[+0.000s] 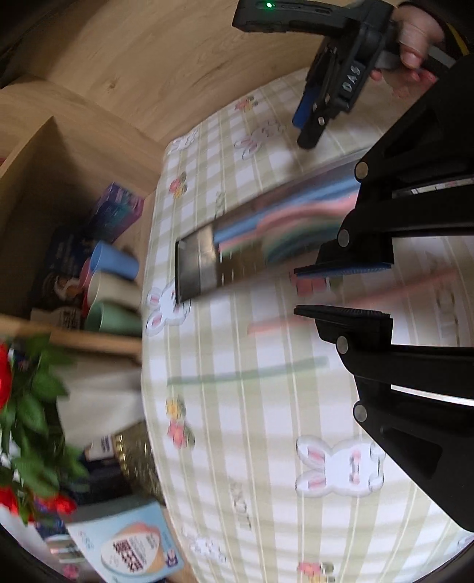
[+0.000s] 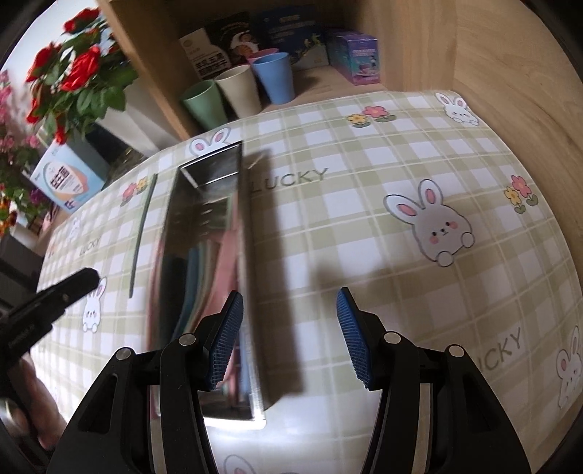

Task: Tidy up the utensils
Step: 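Move the open right tool to the remaining pink chopstick, then close the right tool on the pink chopstick and lift it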

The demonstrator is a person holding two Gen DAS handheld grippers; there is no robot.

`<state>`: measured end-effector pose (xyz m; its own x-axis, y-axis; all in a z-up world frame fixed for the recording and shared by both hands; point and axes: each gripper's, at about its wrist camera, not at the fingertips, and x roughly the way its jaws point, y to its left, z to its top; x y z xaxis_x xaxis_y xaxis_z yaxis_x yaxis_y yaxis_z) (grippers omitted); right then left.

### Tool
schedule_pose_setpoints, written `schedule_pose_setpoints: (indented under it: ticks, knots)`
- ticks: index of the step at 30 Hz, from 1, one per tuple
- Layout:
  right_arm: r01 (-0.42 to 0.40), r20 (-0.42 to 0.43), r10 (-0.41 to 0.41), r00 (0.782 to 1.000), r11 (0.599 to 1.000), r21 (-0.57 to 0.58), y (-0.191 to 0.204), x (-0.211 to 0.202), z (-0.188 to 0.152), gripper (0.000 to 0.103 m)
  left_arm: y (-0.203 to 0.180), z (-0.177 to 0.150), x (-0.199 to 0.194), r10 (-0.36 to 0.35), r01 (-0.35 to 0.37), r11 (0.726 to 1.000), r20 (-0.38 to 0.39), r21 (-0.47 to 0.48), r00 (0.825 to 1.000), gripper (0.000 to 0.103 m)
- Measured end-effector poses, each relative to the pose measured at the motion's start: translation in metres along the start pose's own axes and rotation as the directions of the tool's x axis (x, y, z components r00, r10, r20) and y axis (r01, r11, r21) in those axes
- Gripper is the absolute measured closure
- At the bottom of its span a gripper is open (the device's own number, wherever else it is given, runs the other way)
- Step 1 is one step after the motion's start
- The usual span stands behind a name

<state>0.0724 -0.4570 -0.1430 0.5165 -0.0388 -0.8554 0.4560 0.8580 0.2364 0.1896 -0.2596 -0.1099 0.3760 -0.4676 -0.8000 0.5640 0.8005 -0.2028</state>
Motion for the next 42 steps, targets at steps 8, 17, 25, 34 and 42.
schedule_pose_setpoints:
  ticks: [8,17,25,34,42]
  knots:
    - [0.006,-0.005,-0.007,1.000,0.997,-0.075,0.040,-0.002,-0.002,0.051,0.067,-0.019,-0.028,0.072,-0.069,0.996,0.042,-0.064,0.996,0.080]
    - [0.003,-0.020,-0.007,1.000,0.982,-0.186,0.097,0.005,-0.006,0.051,0.122,-0.043,-0.054,0.132,-0.122,0.986,0.085,-0.114,0.988,0.053]
    - [0.013,-0.054,-0.032,0.998,0.949,-0.315,0.155,0.024,-0.021,0.060,0.160,-0.061,-0.071,0.184,-0.164,0.970,0.100,-0.180,0.978,0.017]
    - [0.041,-0.105,-0.087,0.991,0.925,-0.377,0.182,0.046,-0.041,0.085,0.199,-0.074,-0.080,0.212,-0.179,0.944,0.094,-0.279,0.973,0.008]
    - [0.095,-0.118,-0.145,0.982,0.930,-0.355,0.193,0.065,-0.042,0.090,0.222,-0.087,-0.095,0.207,-0.144,0.925,0.150,-0.352,0.967,0.006]
